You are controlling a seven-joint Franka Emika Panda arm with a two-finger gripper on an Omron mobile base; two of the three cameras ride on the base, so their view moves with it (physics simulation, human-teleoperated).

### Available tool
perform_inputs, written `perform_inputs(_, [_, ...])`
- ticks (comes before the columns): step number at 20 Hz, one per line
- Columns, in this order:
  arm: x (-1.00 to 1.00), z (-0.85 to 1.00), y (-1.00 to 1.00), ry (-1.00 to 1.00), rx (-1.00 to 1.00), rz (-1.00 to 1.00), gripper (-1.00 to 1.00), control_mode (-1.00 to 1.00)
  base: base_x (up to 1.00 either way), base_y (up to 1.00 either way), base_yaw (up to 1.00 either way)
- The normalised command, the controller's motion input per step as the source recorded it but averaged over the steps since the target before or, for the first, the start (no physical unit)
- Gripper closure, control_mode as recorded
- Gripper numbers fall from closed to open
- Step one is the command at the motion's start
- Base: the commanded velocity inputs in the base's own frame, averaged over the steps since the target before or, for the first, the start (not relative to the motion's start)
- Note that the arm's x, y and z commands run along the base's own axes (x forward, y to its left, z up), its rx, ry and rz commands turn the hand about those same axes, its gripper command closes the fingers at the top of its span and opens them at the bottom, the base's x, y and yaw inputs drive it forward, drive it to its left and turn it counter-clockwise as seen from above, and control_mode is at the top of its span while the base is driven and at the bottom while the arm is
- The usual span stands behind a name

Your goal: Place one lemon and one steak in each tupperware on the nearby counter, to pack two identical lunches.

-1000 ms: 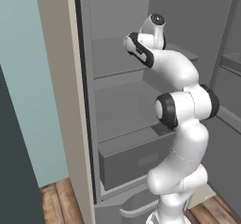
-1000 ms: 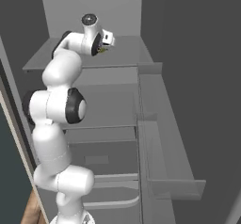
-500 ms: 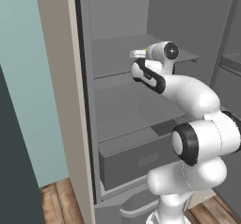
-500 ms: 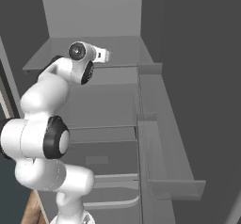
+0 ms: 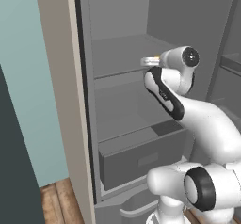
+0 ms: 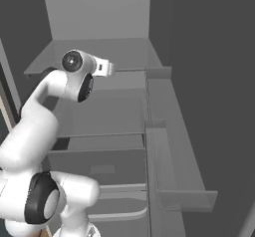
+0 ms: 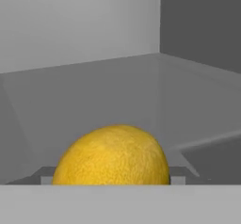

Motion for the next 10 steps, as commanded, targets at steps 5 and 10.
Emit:
perform_inputs(5, [-0.90,0.00,0.02,0.13,0.00,0.00,1.00,-1.00,0.00,0.00,0.00])
perform_inputs(10, [-0.85,0.07,0.01,0.03,0.00,0.00,1.00,-1.00,0.00,0.00,0.00])
